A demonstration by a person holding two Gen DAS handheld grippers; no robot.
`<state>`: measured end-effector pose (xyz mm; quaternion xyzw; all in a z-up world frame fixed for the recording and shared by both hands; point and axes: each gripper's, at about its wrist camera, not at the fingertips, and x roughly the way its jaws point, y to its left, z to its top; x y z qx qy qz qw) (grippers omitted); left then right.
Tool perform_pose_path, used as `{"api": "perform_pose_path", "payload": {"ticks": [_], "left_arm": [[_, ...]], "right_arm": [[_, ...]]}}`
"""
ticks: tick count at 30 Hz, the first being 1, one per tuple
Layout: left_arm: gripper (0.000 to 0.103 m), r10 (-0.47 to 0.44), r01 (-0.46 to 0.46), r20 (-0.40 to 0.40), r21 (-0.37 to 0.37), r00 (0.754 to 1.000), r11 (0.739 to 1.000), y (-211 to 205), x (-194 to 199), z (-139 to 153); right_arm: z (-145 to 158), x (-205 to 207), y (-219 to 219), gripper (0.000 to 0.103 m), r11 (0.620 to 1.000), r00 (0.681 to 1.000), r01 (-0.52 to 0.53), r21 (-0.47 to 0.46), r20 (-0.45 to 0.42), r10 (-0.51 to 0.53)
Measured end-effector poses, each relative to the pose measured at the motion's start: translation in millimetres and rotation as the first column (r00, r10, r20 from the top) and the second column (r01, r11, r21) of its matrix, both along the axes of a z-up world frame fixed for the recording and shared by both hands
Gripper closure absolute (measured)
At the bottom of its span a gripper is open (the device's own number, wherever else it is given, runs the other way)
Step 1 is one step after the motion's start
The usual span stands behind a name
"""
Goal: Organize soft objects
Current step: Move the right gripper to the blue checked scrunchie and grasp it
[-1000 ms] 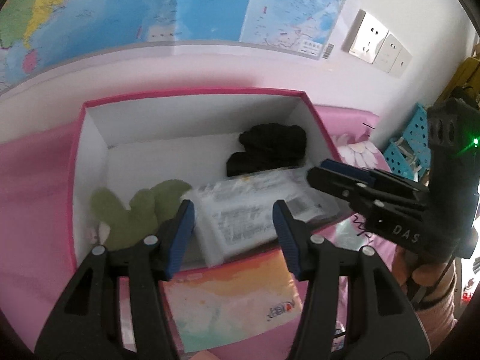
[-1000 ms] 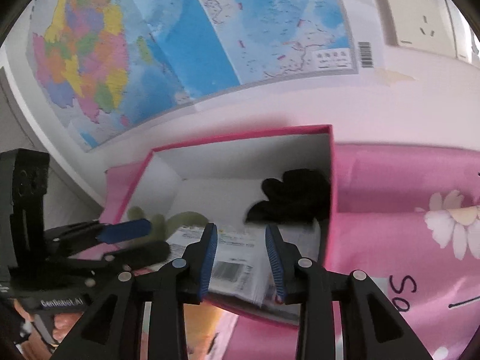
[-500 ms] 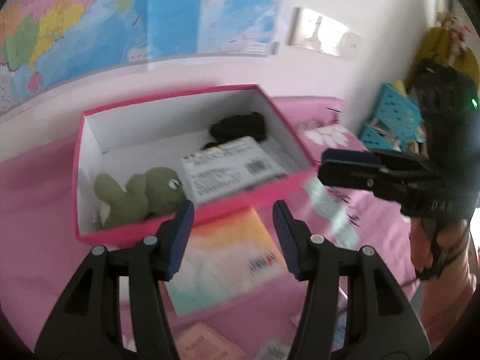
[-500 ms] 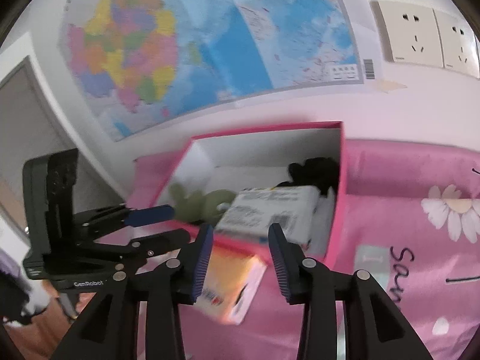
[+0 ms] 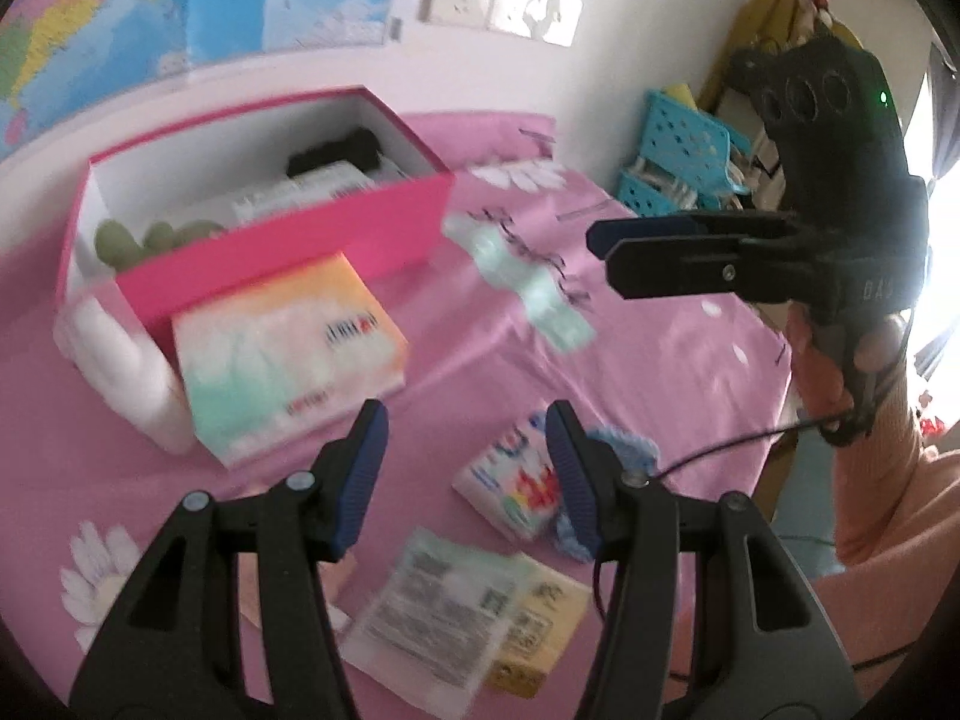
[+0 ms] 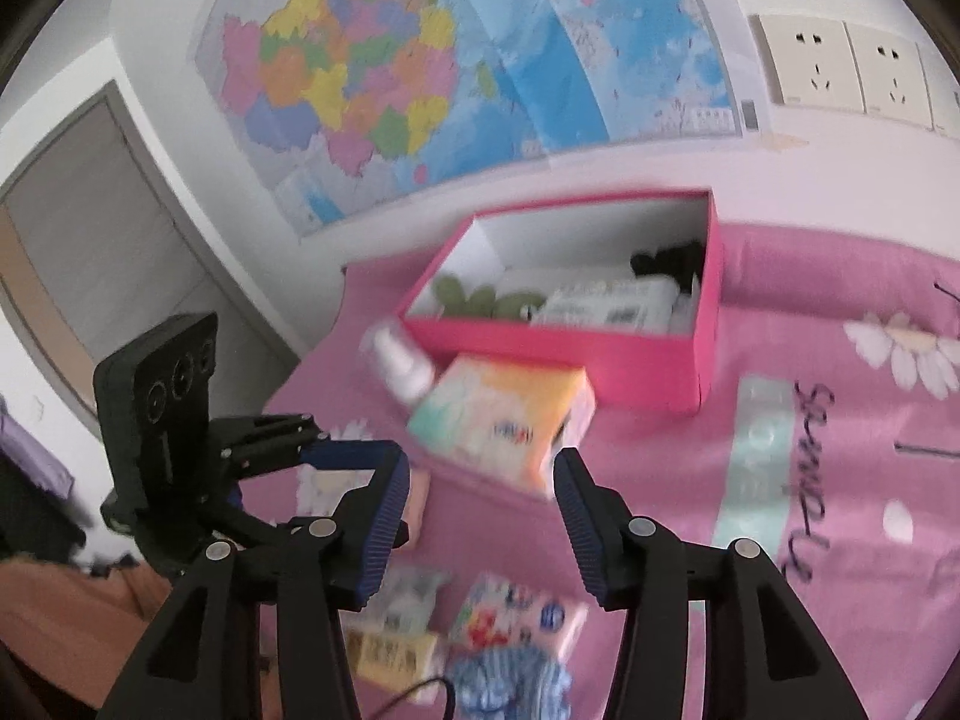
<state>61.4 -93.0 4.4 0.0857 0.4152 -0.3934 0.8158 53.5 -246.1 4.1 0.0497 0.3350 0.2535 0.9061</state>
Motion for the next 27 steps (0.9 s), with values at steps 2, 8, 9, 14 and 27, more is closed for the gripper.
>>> {"api": "perform_pose_path", "payload": {"ticks": [2,8,9,14,27], "left_arm": [[0.046,-0.018,0.018,-0.018,0.006,1.0,1.0,-1.8,-7.3,-7.7],[0.046,-0.053,0.054,-0.074,0.013,0.996,0.998,-7.0,-23.6,-27.9],[0.046,-0.058,0.059,-0.082,0.012,0.995,0.998,-7.6,-24.7,-30.2],[0.046,-0.072,0.075,-0.12,0.021,0.99,0.997,-14.1,-31.3,-42.2],[0.046,-0.112,0.118,-0.175,0.028,0.978,0.993,-28.4,-39.0,-55.7]], "right_arm": [[-7.3,-9.5,-3.5,0.052,1.0,1.0,-0.001,-0.005,-0.012,0.0],[-41.7,-30.2,-16.3,0.05,1.0,0.996,0.024,-0.016,-0.085,-0.026],[-50.0,-32.0,-17.2,0.05,0.999,0.994,0.028,-0.024,-0.105,-0.03],[-89.3,-31.4,-15.3,0.05,0.997,0.979,0.029,-0.075,-0.198,-0.043],[-106.1,-39.3,-14.7,0.09,0.997,0.98,0.013,-0.076,-0.196,-0.028]]}}
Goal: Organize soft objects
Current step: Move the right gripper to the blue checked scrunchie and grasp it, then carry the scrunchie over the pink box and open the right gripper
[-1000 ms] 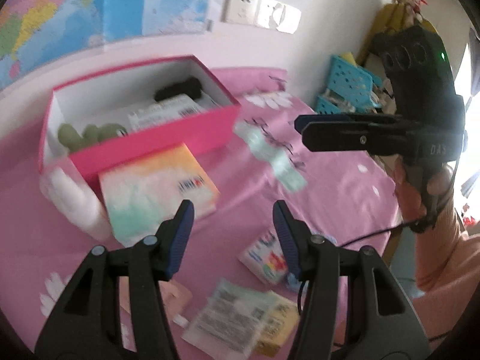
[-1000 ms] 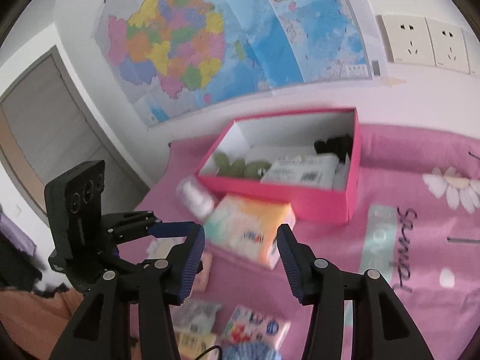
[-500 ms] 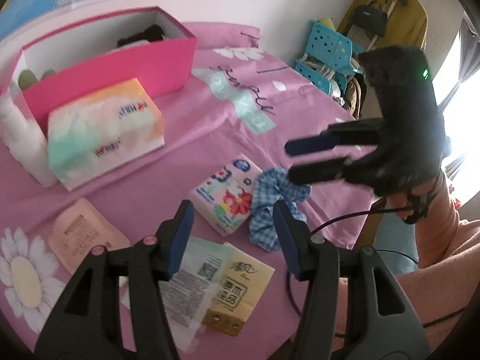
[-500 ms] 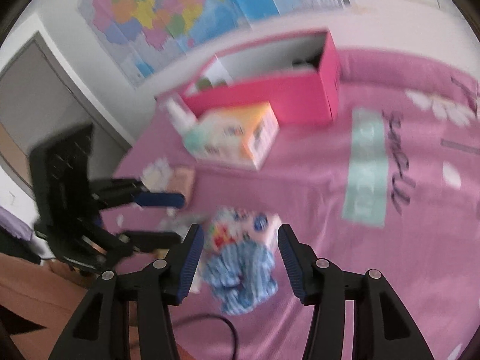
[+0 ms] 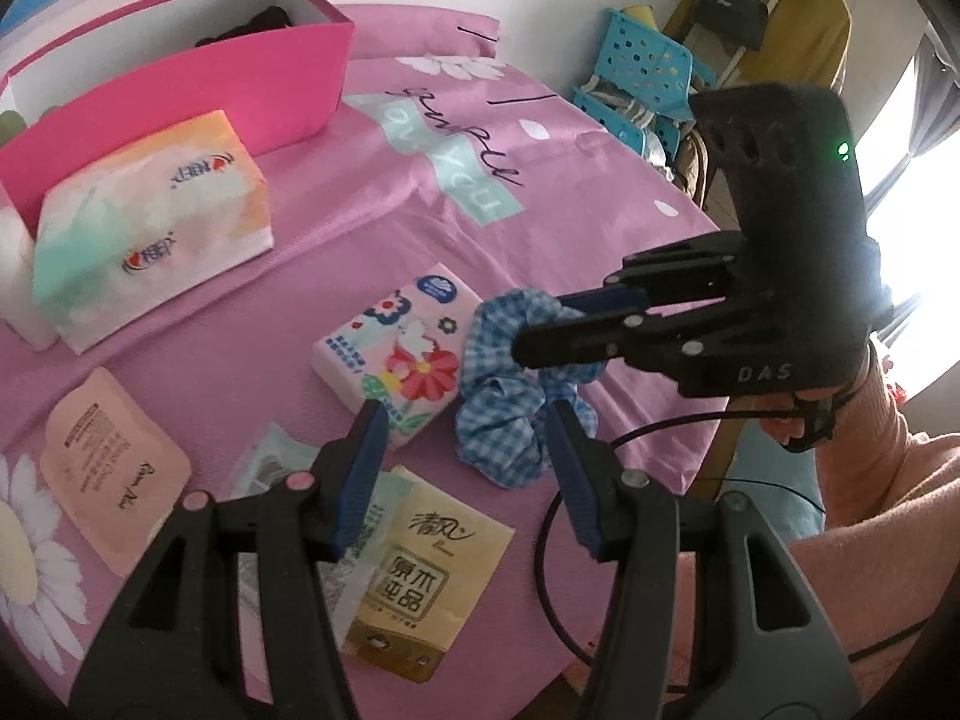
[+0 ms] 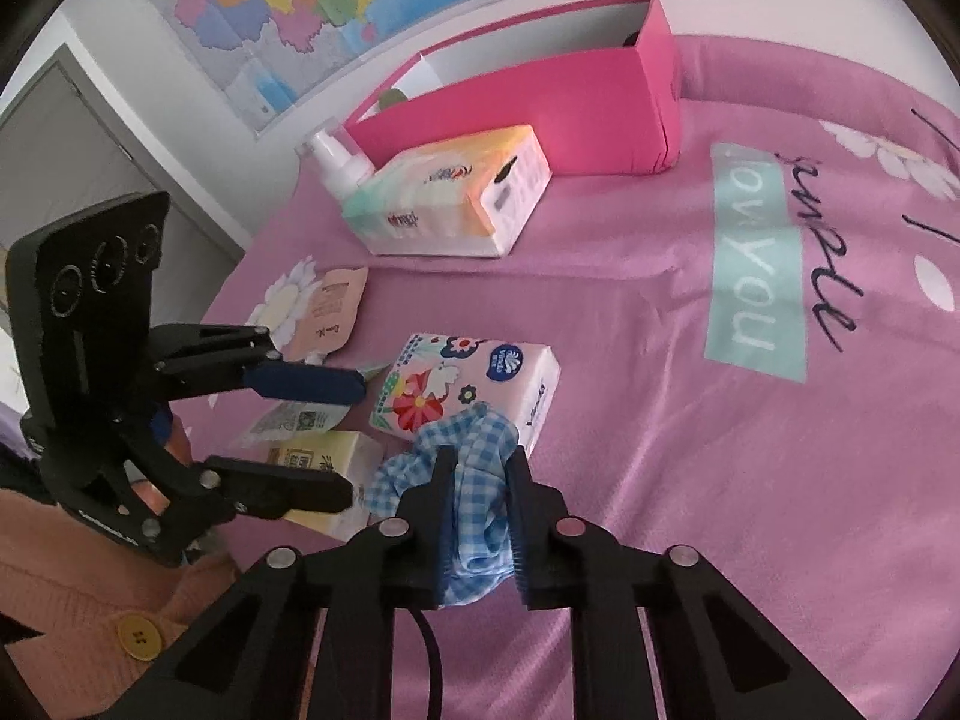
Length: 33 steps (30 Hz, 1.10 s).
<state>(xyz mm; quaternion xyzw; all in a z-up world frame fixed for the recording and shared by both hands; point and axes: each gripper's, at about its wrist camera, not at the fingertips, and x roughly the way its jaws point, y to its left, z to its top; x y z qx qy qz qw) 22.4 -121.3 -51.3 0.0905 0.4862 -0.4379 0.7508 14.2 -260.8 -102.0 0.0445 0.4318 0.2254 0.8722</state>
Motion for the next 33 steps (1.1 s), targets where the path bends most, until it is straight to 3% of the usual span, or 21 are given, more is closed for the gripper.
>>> {"api": "perform_pose_path", "payload": {"ticks": [5,10,18,20,28,33], "left_arm": [[0.046,-0.02,0.02,-0.023,-0.023,1.0,1.0,-4.5,0.5,0.9],[0.046,-0.025,0.025,0.003,-0.053,1.0,0.998,-6.4,3.6,13.1],[0.047,0.022,-0.01,0.108,-0.116,0.994,0.993,-3.0,23.2,46.7],[0.054,0.041,-0.025,0.129,-0.126,0.991,0.992,-1.9,31.6,54.6],[0.069,0.104,-0.079,0.15,-0.164,0.983,0.983,2.6,70.6,79.7],[0.077,0.141,-0.114,0.188,-0.147,0.972,0.983,-2.4,93.9,93.4]], "right_arm": [[16.3,-5.9,1.7,0.092,0.999,0.999,-0.027,0.035,0.041,0.026],[44.2,-6.8,9.7,0.092,0.998,0.992,-0.057,0.033,0.117,0.053],[85.0,8.8,24.8,0.092,0.994,0.971,-0.102,0.026,0.222,0.094],[93.2,15.9,26.4,0.092,0.994,0.964,-0.107,0.025,0.246,0.097],[121.7,52.1,29.0,0.092,0.992,0.944,-0.118,0.031,0.313,0.103],[135.4,79.1,27.1,0.092,0.993,0.937,-0.11,0.033,0.336,0.092]]}}
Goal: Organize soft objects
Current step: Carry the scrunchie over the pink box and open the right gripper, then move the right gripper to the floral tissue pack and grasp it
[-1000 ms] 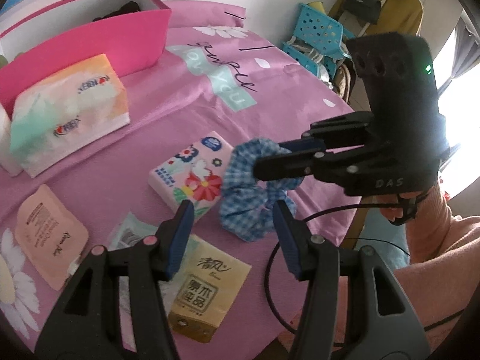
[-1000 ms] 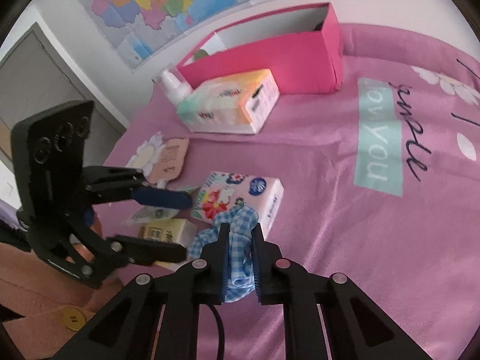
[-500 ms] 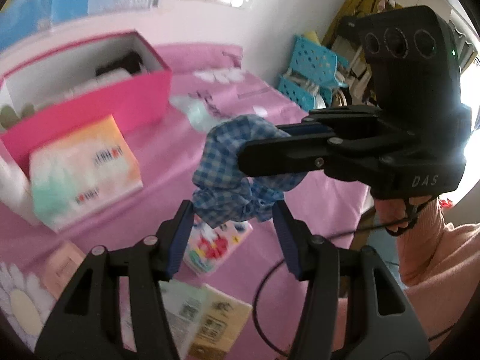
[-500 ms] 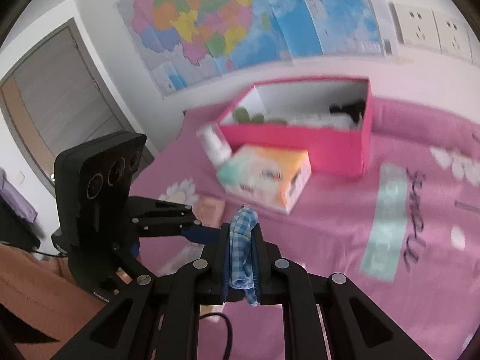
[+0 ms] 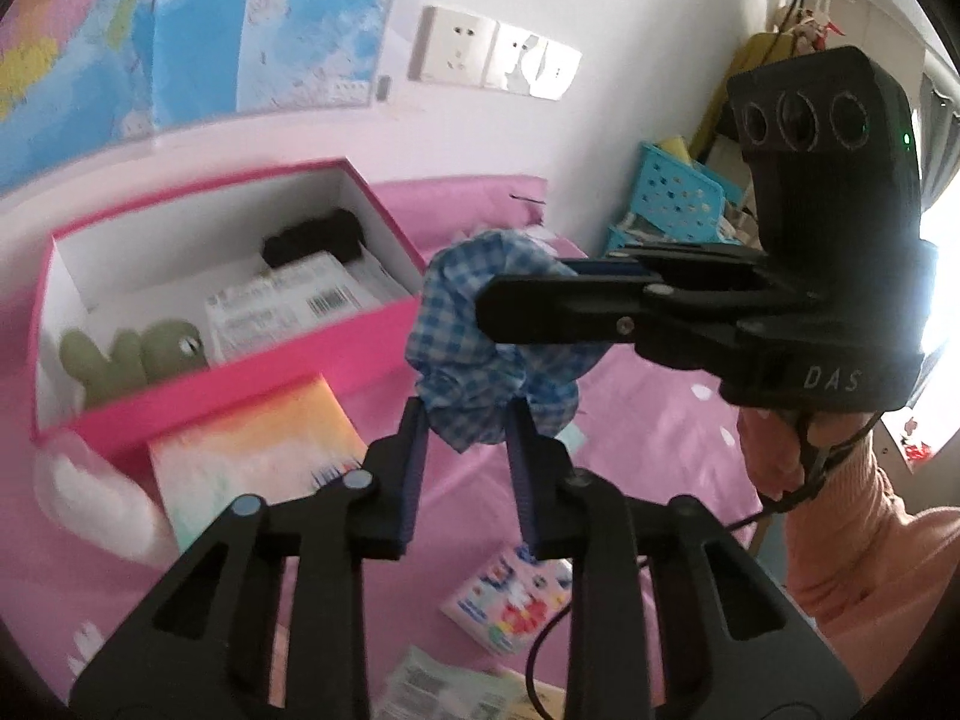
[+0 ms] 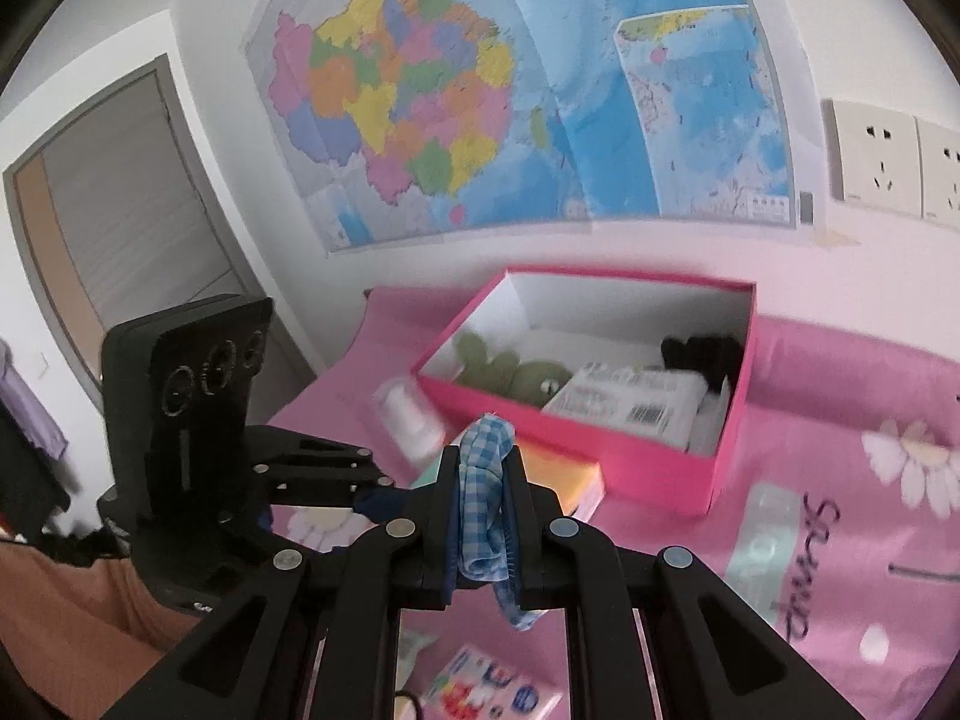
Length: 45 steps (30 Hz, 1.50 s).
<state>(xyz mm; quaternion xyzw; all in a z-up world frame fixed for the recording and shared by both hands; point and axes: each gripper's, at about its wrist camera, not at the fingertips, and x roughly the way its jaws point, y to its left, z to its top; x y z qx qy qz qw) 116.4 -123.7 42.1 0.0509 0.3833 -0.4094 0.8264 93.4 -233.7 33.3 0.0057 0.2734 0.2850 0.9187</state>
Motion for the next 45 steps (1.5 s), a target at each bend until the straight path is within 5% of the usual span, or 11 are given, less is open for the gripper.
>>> {"api": "perform_pose_path", "payload": {"ticks": [10,20,25,28,37,45], "left_arm": [[0.081,0.084,-0.086,0.026,0.053,0.996,0.995,-13.8,53.4,11.6],[0.081,0.176,-0.172,-0.021,0.121,0.984,0.978,-22.2,102.2,-5.9],[0.081,0.226,-0.217,-0.037,0.168,0.973,0.962,-30.9,118.3,-24.0],[0.08,0.248,-0.234,-0.045,0.202,0.968,0.951,-35.2,122.6,-33.6],[0.065,0.283,-0.284,0.039,0.237,0.958,0.929,-35.4,106.3,-39.2],[0.054,0.282,-0.319,0.173,0.25,0.944,0.914,-26.7,65.2,-26.3]], "right_arm": [[17.1,56.0,-5.0,0.092,0.998,1.0,0.02,0.056,-0.002,-0.02],[4.6,123.5,-22.7,0.092,0.989,0.993,0.087,0.123,-0.092,-0.076],[-10.0,148.9,-27.0,0.087,0.984,0.978,0.167,0.063,-0.133,-0.158],[-19.5,156.1,-28.8,0.073,0.961,0.952,0.275,-0.037,-0.133,-0.277],[-14.7,123.8,-37.4,0.061,0.93,0.931,0.36,-0.07,-0.031,-0.363],[-8.7,86.0,-39.6,0.058,0.954,0.953,0.299,-0.005,-0.04,-0.299]]}}
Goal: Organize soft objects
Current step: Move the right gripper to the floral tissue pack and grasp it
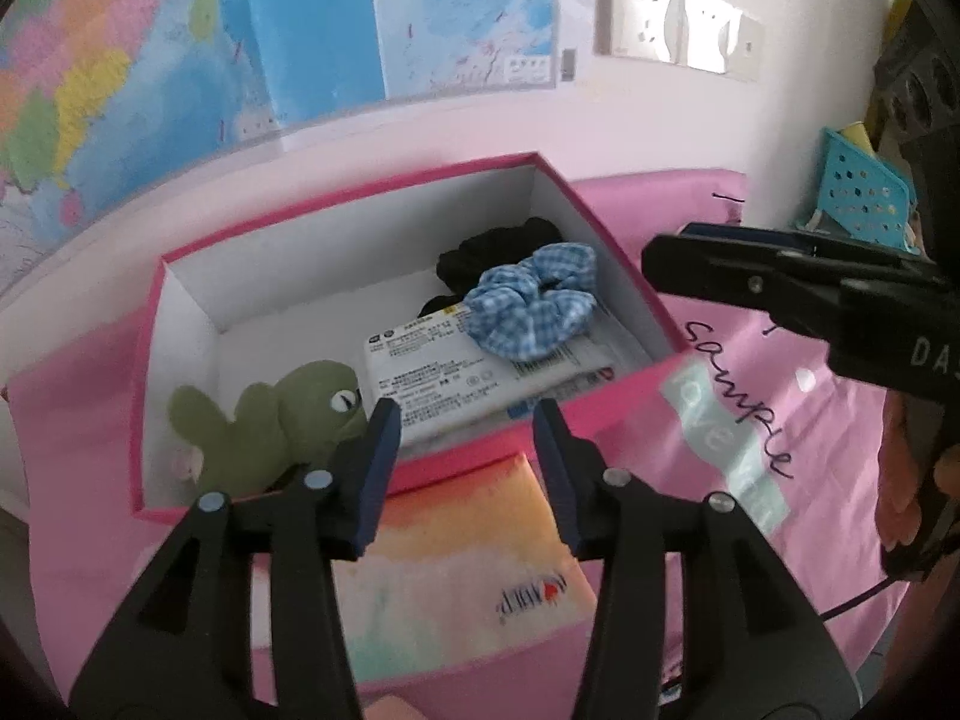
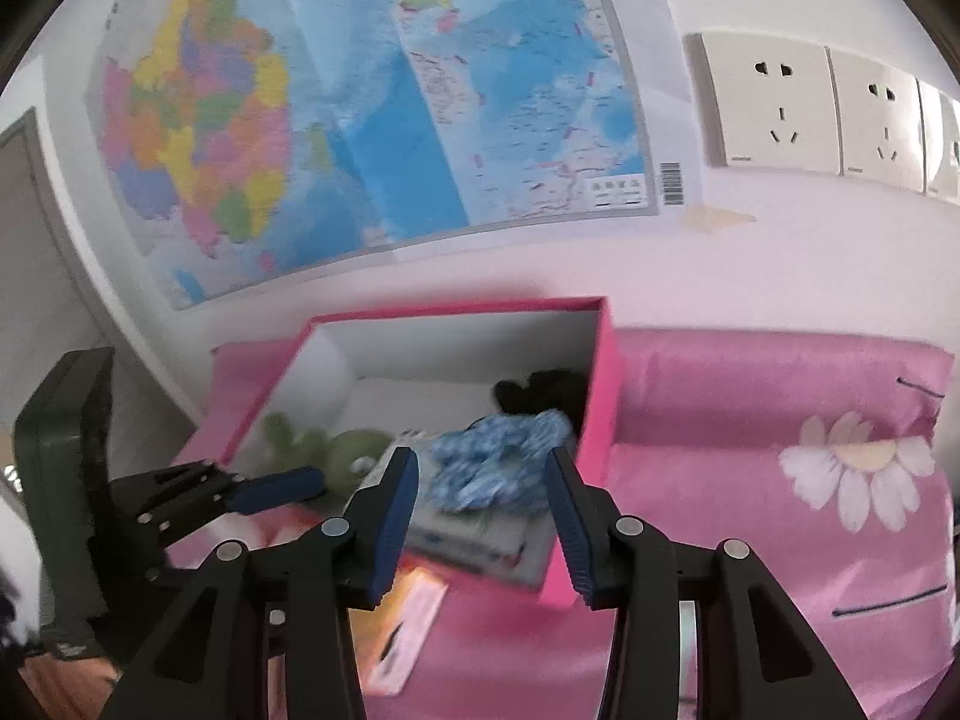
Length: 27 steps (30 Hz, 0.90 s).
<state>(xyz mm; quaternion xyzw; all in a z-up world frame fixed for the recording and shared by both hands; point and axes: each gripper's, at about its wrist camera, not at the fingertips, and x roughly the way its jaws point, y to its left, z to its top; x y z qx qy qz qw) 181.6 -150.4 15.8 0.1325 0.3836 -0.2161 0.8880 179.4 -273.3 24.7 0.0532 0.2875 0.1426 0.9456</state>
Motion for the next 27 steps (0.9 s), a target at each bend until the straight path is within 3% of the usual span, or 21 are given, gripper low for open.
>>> {"api": "perform_pose_path", "payload": {"ticks": [3,6,14,27], "left_arm": [[0.046,-0.015,0.015,0.019,-0.019,1.0,1.0,12.8,-18.0,8.6],[0.046,-0.026,0.027,0.012,-0.053,1.0,0.998,22.5,-30.3,13.4],[0.045,-0.082,0.072,-0.085,-0.108,0.993,0.992,36.5,-63.1,-4.8],[0.045,-0.189,0.165,-0.236,-0.117,0.953,0.979,35.0,-107.9,-52.9]], "right_arm": [[3.2,-18.6,0.7,0.058,0.998,0.999,-0.049,0.034,-0.001,0.049],[8.5,-39.2,1.0,0.055,0.995,0.997,-0.082,0.056,0.013,0.082],[5.9,-90.8,-0.8,0.047,0.984,0.988,-0.154,0.087,0.005,0.154],[-75.3,-123.0,0.1,0.046,0.984,0.962,-0.148,0.096,-0.215,0.166]]}}
